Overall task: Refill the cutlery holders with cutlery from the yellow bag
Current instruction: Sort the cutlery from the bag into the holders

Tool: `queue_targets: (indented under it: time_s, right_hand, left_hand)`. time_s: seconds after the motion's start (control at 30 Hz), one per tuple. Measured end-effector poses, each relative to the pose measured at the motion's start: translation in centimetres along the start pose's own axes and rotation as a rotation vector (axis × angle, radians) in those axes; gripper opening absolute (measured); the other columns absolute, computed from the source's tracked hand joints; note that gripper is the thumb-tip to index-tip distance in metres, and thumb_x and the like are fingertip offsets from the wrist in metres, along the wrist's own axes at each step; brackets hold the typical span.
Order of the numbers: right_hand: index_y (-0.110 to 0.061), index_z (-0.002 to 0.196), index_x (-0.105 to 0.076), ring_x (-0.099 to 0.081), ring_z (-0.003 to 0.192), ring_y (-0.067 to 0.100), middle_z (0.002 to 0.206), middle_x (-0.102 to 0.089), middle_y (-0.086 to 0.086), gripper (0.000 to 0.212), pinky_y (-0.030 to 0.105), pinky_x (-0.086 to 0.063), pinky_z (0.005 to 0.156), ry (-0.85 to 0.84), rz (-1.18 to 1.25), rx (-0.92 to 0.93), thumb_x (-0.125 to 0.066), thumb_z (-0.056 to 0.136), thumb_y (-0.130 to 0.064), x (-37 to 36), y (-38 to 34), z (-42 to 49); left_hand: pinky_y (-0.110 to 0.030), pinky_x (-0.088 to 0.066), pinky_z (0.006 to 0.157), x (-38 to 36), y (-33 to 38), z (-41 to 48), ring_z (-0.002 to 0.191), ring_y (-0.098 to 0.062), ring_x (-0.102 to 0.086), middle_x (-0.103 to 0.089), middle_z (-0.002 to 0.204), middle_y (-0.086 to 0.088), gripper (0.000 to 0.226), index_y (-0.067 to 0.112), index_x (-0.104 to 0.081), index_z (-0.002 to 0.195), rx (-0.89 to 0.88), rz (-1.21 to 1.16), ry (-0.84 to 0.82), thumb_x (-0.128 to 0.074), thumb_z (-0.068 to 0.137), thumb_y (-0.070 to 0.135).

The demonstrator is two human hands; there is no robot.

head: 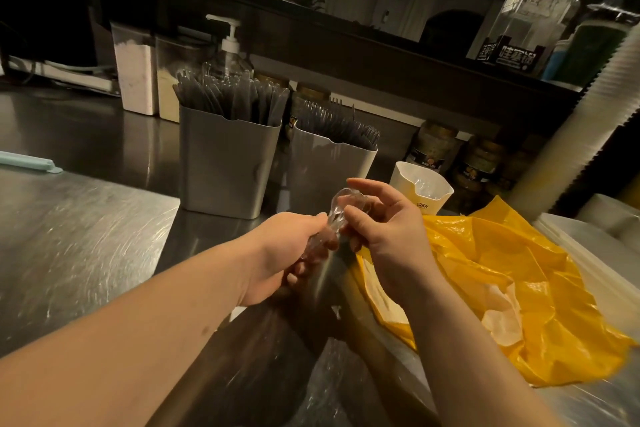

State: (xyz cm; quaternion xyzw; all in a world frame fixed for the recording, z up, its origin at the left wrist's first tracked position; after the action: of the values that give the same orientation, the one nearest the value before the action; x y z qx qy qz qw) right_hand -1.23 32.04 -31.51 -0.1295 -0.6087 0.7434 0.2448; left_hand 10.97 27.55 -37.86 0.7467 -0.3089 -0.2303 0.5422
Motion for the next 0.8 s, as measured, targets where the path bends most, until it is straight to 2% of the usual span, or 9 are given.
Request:
queue_targets:
  time_s: [0.07, 0.1, 0.13, 0.17, 0.2, 0.23, 0.3, 0.5, 0.8]
  right_hand:
    - [-0.025, 0.107, -0.072, -0.07, 0.099, 0.02, 0.105, -0.074, -0.001, 0.028, 0.021, -0.056, 0.067, -0.005, -0.006, 0.004, -0.069, 0.089, -0.002, 0.1, -0.1, 0.1]
    - [-0.023, 0.105, -0.073, -0.07, 0.097, 0.02, 0.103, -0.074, 0.0, 0.027, 0.02, -0.055, 0.065, -0.002, 0.0, 0.0, -0.07, 0.089, -0.002, 0.2, 0.0, 0.1]
    - [-0.022, 0.103, -0.073, -0.07, 0.094, 0.02, 0.101, -0.074, 0.001, 0.025, 0.019, -0.054, 0.063, -0.002, 0.002, -0.007, -0.07, 0.088, -0.002, 0.2, 0.0, 0.1]
    - [-0.021, 0.102, -0.073, -0.07, 0.092, 0.02, 0.099, -0.074, 0.002, 0.024, 0.017, -0.053, 0.06, -0.003, -0.001, -0.011, -0.071, 0.088, -0.002, 0.3, 0.1, 0.1]
    - [-0.02, 0.101, -0.073, -0.07, 0.09, 0.02, 0.097, -0.074, 0.002, 0.022, 0.017, -0.052, 0.059, -0.007, -0.01, -0.014, -0.071, 0.088, -0.002, 0.3, 0.1, 0.1]
    - [-0.019, 0.101, -0.073, -0.07, 0.088, 0.02, 0.096, -0.074, 0.003, 0.021, 0.017, -0.052, 0.059, -0.013, -0.017, -0.015, -0.071, 0.088, -0.002, 0.2, 0.1, 0.1]
    - [-0.016, 0.099, -0.072, -0.071, 0.083, 0.018, 0.092, -0.075, 0.003, 0.018, 0.019, -0.052, 0.057, -0.02, -0.004, -0.023, -0.07, 0.089, -0.001, 0.3, 0.1, 0.1]
    - [-0.018, 0.1, -0.071, -0.07, 0.077, 0.019, 0.089, -0.075, 0.004, 0.02, 0.024, -0.054, 0.059, -0.003, 0.051, -0.026, -0.069, 0.089, -0.001, 0.5, 0.3, 0.2]
    - [-0.01, 0.094, -0.071, -0.064, 0.064, 0.014, 0.079, -0.071, 0.005, 0.013, 0.022, -0.048, 0.051, -0.084, 0.087, -0.021, -0.07, 0.087, 0.001, 0.3, 0.2, 0.3]
  left_hand:
    - [-0.026, -0.045, 0.066, 0.1, 0.1, -0.1, 0.072, -0.014, -0.057, -0.065, 0.075, 0.002, 0.043, 0.021, -0.066, 0.095, 0.0, 0.016, 0.008, -0.037, 0.106, 0.051]
    - [-0.025, -0.045, 0.067, 0.0, 0.2, -0.2, 0.067, -0.017, -0.053, -0.059, 0.075, -0.003, 0.043, 0.021, -0.064, 0.093, -0.001, 0.036, 0.005, -0.037, 0.106, 0.051]
    - [-0.026, -0.047, 0.074, 0.0, 0.1, 0.0, 0.072, -0.003, -0.029, -0.05, 0.078, -0.01, 0.043, 0.02, -0.062, 0.091, -0.005, 0.066, 0.0, -0.036, 0.106, 0.051]
    - [-0.028, -0.047, 0.081, -0.1, 0.1, 0.1, 0.111, -0.025, -0.039, -0.049, 0.082, -0.015, 0.043, 0.02, -0.061, 0.091, -0.007, 0.095, 0.003, -0.035, 0.106, 0.051]
    - [-0.027, -0.045, 0.076, 0.0, 0.1, 0.2, 0.065, -0.02, -0.05, -0.049, 0.08, -0.012, 0.045, 0.019, -0.061, 0.092, -0.015, 0.108, 0.013, -0.034, 0.107, 0.05]
    - [-0.024, -0.043, 0.066, 0.1, 0.1, 0.2, 0.067, -0.006, -0.031, -0.048, 0.078, -0.008, 0.047, 0.016, -0.063, 0.094, -0.024, 0.104, 0.026, -0.033, 0.107, 0.05]
    - [-0.022, -0.034, 0.051, 0.2, 0.3, 0.2, 0.063, -0.012, -0.037, -0.047, 0.082, -0.006, 0.049, 0.013, -0.065, 0.1, -0.037, 0.097, 0.042, -0.032, 0.108, 0.049]
    - [-0.022, -0.037, 0.055, 0.4, 0.9, 0.4, 0.068, -0.014, -0.039, -0.048, 0.083, -0.004, 0.044, 0.016, -0.061, 0.094, -0.103, 0.199, 0.066, -0.033, 0.108, 0.047]
    - [-0.018, -0.027, 0.046, -0.9, 0.5, -0.1, 0.055, -0.01, -0.03, -0.04, 0.069, 0.0, 0.039, 0.014, -0.058, 0.097, -0.057, 0.021, -0.071, -0.041, 0.106, 0.048]
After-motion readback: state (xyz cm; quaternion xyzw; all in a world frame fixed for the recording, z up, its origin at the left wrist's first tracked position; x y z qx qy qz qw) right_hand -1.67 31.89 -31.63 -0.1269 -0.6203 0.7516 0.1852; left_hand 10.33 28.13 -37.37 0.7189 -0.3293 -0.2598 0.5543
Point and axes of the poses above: each hand's wrist, its own z-axis towards the middle knuckle, its own x-axis out of the back of the hand, y = z × x, the point moved 10 cm from there along z, towards the middle knuckle
